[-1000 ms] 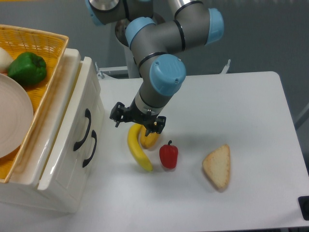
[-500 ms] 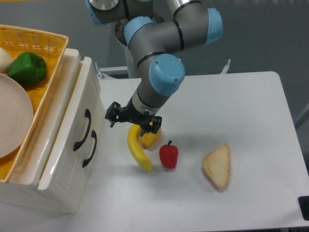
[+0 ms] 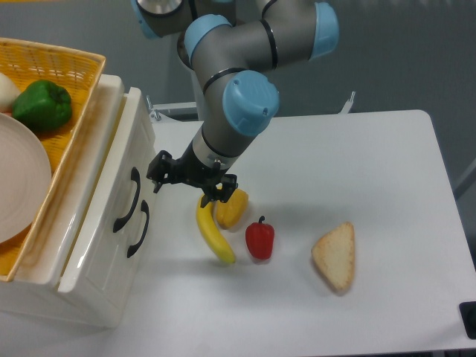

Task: Slide the top white drawer open
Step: 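Lower the gripper to the black drawer handle and position around it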

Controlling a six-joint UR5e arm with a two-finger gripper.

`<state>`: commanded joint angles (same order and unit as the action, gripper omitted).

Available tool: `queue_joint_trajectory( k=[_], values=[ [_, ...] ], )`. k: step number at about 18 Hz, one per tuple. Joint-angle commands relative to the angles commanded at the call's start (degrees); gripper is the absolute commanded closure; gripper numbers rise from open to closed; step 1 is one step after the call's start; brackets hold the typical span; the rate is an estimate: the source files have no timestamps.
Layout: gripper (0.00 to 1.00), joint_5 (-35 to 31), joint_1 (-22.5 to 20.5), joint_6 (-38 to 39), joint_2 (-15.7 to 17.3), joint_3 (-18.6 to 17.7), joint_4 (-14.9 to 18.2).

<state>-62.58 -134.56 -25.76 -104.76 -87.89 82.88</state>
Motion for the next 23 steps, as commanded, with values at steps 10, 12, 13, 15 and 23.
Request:
queue_joint_trajectory(
  k=[10,12,13,15,23],
  values=[
    [0.00,0.6,0.6,0.5,-0.6,0.2,-0.1],
    [0.00,0.6,1.1,0.5,-1.1,0.2,-0.2],
    [0.00,0.6,1.1,0.9,-1.2,0.2,-0.2],
    [0.00,0.5,1.8,1.3,-1.5,0.2,-0.3],
    [0.00,0.4,2.4,1.5,-1.9,0.2,-0.3]
  ],
)
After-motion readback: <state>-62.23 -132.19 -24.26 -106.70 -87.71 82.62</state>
